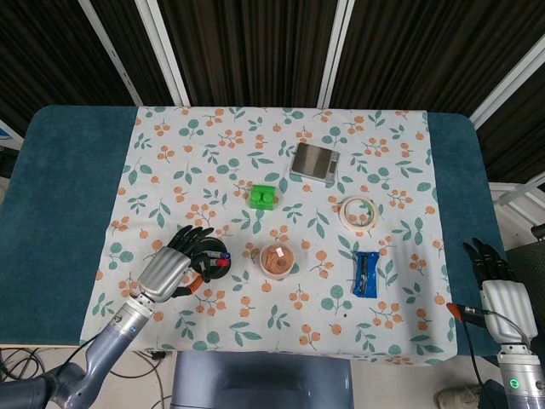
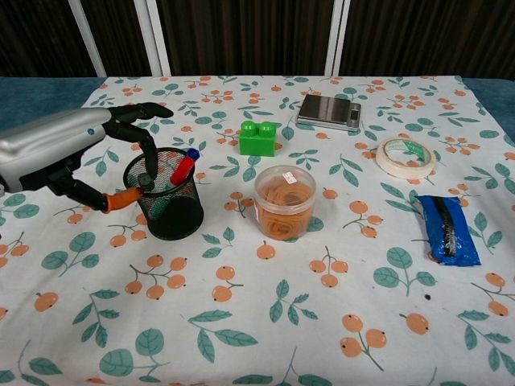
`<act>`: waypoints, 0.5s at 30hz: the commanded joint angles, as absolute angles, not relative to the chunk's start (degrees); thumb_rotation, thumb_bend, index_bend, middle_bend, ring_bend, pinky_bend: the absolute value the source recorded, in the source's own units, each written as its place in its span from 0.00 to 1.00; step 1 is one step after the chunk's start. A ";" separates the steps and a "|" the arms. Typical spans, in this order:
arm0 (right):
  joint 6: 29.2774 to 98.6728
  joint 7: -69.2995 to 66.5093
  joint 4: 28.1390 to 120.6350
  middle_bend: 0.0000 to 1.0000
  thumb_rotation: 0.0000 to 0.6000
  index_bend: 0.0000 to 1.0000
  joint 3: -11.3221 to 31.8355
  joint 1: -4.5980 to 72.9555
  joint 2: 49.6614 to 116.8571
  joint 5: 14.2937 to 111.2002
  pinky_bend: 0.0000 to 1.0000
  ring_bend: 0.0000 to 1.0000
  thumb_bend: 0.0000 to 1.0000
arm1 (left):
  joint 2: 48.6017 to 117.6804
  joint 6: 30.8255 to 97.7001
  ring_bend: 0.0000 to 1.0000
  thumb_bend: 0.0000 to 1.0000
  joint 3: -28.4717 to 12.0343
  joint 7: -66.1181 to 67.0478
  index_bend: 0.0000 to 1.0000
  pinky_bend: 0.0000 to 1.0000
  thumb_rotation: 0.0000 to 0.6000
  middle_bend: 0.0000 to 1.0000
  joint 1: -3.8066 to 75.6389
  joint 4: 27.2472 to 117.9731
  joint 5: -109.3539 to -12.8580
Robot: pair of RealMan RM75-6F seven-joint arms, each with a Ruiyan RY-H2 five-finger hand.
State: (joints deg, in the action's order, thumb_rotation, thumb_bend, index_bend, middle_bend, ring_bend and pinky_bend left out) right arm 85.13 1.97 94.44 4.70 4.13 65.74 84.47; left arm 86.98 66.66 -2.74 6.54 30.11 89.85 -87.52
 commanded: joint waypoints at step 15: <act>85.07 2.02 94.54 0.00 1.00 0.06 4.67 4.12 65.75 84.39 0.17 0.04 0.12 | 79.34 73.11 0.00 0.39 -4.50 2.29 0.55 0.00 1.00 0.06 28.67 95.64 -90.90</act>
